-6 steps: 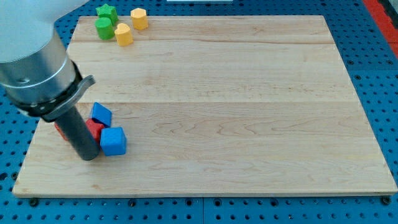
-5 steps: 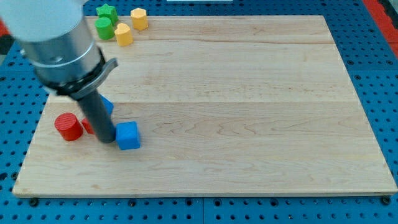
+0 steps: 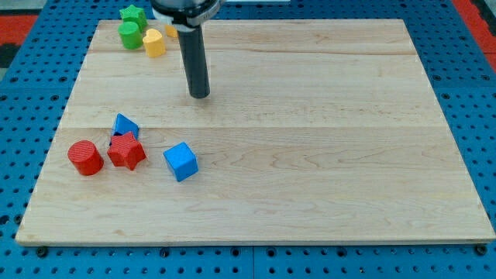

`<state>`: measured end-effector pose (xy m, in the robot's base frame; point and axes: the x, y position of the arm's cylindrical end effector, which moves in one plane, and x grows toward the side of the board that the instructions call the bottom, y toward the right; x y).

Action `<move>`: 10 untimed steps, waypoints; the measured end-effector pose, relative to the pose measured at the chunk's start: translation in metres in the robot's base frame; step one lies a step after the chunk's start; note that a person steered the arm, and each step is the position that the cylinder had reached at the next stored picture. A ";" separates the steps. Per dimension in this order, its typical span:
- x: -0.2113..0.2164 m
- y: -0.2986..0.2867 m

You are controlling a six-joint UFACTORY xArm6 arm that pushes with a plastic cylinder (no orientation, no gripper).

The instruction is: Push the greeb star closer to the yellow hexagon

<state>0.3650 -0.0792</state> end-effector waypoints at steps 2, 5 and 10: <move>-0.019 -0.094; -0.158 -0.216; -0.120 -0.078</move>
